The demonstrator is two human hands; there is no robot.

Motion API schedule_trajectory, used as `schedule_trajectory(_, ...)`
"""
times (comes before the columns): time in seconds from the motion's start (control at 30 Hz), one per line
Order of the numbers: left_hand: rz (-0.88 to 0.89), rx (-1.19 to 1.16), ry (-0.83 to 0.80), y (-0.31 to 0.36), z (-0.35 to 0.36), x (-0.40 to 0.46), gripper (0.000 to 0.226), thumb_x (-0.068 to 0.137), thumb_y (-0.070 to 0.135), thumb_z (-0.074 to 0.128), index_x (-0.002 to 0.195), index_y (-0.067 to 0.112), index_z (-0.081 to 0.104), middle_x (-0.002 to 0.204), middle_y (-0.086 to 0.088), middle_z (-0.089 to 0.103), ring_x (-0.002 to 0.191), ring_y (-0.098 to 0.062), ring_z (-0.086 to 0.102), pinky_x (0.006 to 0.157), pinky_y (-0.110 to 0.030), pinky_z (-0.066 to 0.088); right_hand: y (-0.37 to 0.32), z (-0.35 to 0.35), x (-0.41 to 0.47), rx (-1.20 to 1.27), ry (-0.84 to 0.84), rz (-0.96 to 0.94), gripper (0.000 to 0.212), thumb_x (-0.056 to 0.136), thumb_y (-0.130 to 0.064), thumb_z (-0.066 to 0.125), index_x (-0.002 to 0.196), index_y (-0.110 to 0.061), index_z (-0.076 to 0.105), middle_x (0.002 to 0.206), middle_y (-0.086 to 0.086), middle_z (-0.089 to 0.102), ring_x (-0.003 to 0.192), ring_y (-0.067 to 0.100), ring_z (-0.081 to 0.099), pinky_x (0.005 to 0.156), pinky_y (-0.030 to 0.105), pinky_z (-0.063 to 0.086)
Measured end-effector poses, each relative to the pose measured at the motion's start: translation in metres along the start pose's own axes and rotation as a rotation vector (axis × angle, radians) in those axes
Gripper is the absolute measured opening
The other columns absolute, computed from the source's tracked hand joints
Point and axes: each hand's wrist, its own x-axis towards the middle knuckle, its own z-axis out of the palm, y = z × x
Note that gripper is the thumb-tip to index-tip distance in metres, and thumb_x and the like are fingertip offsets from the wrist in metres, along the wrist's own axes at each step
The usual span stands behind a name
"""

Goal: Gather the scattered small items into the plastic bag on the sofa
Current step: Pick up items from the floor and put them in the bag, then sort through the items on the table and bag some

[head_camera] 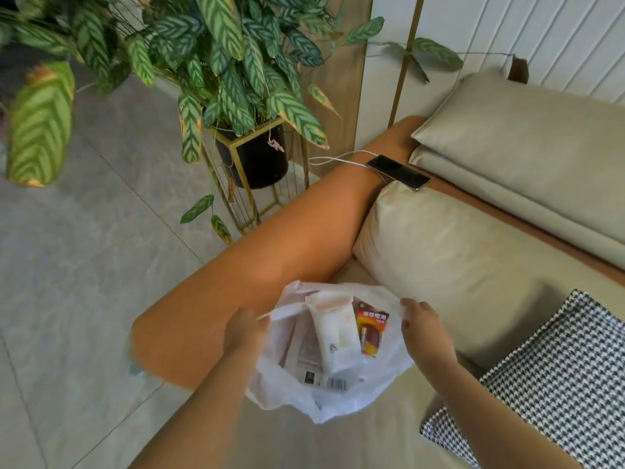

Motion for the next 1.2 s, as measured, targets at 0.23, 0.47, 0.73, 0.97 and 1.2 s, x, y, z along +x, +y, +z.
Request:
schedule_trajectory(0.23, -0.056, -0.673, 0.26, 0.01, -0.02, 0.006, 0.017, 0.089, 0.01, 0.059, 0.099, 0.003, 0.07, 0.102, -0.014, 0.068, 0.103, -0.031, 0.061, 0.082, -0.027, 0.043, -0.022, 0.012, 0.0, 0.041, -0.009, -0.084, 0.046, 0.082, -0.001, 0.053, 0.127, -0.015, 0.051, 0.116, 0.011, 0.055, 0.1, 0.036, 0.059, 0.077, 0.041, 0.051)
schedule_trajectory(0.47, 0.0, -0.421, 0.199, 0.026, -0.04, 0.013, 0.023, 0.091, 0.017, 0.055, 0.105, 0.003, 0.068, 0.112, -0.018, 0.067, 0.103, -0.033, 0.062, 0.082, -0.027, 0.047, -0.03, 0.011, 0.005, 0.11, 0.01, -0.092, 0.042, 0.087, -0.002, 0.044, 0.127, -0.013, 0.053, 0.116, 0.014, 0.055, 0.102, 0.035, 0.056, 0.08, 0.04, 0.049)
schedule_trajectory(0.73, -0.448, -0.215, 0.042, -0.025, -0.003, -0.036, 0.116, 0.067, 0.067, 0.069, 0.152, 0.018, 0.007, 0.154, -0.015, 0.022, 0.139, -0.037, 0.027, 0.112, -0.052, 0.027, -0.032, 0.022, 0.008, 0.135, -0.012, -0.036, 0.034, 0.094, -0.012, 0.043, 0.126, -0.013, 0.054, 0.117, 0.012, 0.06, 0.102, 0.03, 0.058, 0.074, 0.031, 0.044)
schedule_trajectory(0.97, -0.32, -0.477, -0.014, -0.015, 0.044, -0.053, 0.076, 0.082, 0.009, 0.064, 0.145, 0.009, 0.022, 0.132, -0.019, 0.052, 0.109, -0.038, 0.058, 0.085, -0.043, 0.051, -0.032, 0.029, 0.009, 0.184, 0.03, -0.079, 0.031, 0.095, -0.015, 0.045, 0.123, -0.011, 0.056, 0.116, 0.014, 0.061, 0.102, 0.033, 0.058, 0.079, 0.035, 0.045)
schedule_trajectory(1.2, -0.208, -0.491, 0.082, -0.05, 0.008, -0.078, 0.071, 0.079, 0.002, 0.053, 0.143, 0.021, 0.027, 0.11, -0.007, 0.056, 0.072, -0.022, 0.06, 0.036, -0.02, 0.045, -0.014, -0.005, 0.01, 0.17, 0.124, -0.008, 0.027, 0.093, -0.007, 0.042, 0.116, -0.005, 0.056, 0.109, 0.022, 0.06, 0.098, 0.038, 0.057, 0.074, 0.037, 0.041)
